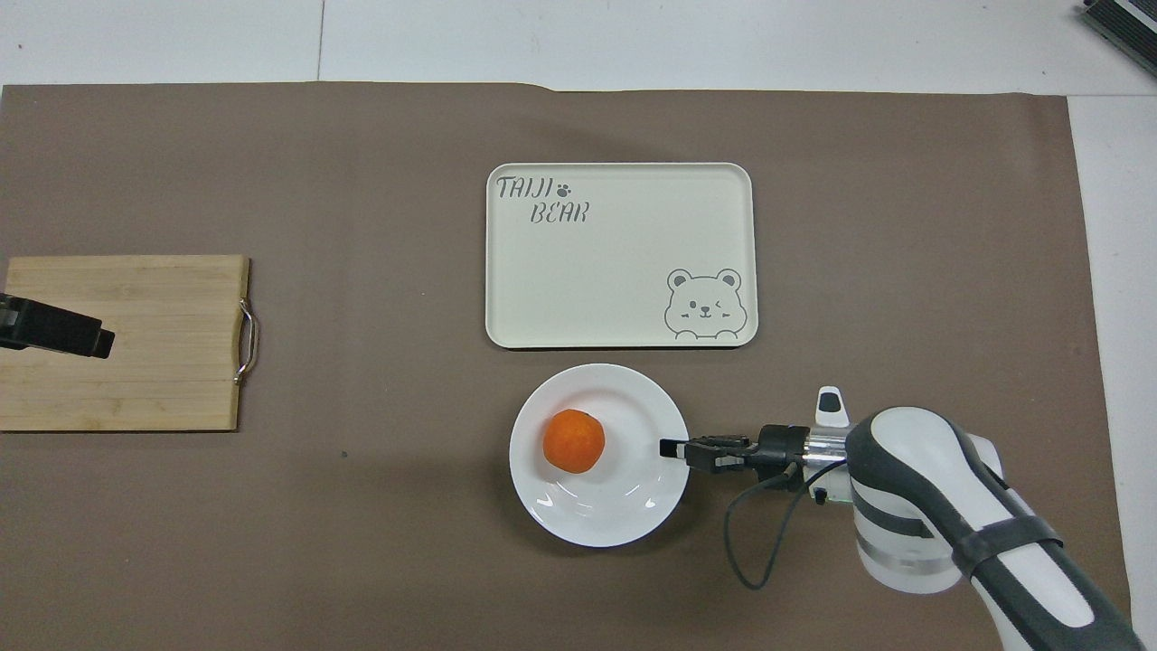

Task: Place orange and plate with both arms
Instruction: 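Push the plate with the right gripper onto the bear tray, then push the plate farther onto the tray center with the right gripper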

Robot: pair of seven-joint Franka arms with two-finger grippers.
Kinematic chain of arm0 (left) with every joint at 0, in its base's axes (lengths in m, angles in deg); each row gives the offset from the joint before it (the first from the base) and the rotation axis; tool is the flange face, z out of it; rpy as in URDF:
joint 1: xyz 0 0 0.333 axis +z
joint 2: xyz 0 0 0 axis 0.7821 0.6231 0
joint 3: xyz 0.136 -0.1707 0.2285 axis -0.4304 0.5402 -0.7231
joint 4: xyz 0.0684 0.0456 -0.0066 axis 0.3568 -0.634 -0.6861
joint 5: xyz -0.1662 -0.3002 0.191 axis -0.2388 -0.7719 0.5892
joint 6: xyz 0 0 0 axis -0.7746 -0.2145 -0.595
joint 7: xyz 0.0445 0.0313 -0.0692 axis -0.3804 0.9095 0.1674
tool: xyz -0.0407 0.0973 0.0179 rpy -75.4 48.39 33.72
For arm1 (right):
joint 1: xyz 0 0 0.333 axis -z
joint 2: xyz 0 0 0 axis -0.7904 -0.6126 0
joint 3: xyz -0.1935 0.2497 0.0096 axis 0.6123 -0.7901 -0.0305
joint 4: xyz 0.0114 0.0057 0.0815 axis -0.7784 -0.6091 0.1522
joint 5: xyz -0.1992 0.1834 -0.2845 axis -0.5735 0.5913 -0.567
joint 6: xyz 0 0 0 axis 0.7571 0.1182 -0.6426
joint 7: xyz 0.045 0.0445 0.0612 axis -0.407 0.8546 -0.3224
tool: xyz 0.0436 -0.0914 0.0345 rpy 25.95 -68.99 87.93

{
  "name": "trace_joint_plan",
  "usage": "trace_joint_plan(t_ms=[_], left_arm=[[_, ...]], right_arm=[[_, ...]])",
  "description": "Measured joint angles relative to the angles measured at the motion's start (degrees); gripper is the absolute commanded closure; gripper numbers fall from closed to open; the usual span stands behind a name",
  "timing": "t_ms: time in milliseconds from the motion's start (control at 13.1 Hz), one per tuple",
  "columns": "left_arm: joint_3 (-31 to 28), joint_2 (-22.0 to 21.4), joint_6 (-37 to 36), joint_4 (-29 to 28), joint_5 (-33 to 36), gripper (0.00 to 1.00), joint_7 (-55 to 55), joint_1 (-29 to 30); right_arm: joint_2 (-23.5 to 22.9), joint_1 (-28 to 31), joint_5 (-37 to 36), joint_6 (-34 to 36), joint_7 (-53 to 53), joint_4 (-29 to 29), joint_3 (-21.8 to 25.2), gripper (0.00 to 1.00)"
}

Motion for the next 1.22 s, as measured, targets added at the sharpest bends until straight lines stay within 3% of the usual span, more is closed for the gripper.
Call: trace_joint_plan(t_ms=[306,994,1224], left_arm=[[0.00,0.00,0.00,0.00,0.00,0.00,0.00,0.00],[0.00,0.00,0.00,0.00,0.00,0.00,0.00,0.00],[0.00,0.00,0.00,0.00,0.00,0.00,0.00,0.00]], right_arm=[[-2.96,0.63,0.00,-0.01,-5.26,5.63,0.15,1.00],[-15.87,4.88,-1.09,-0.05,-14.79,23.97,0.30,1.00],[-19.72,5.16,-4.85,-0.21,-19.28,29.83,0.34,1.00]])
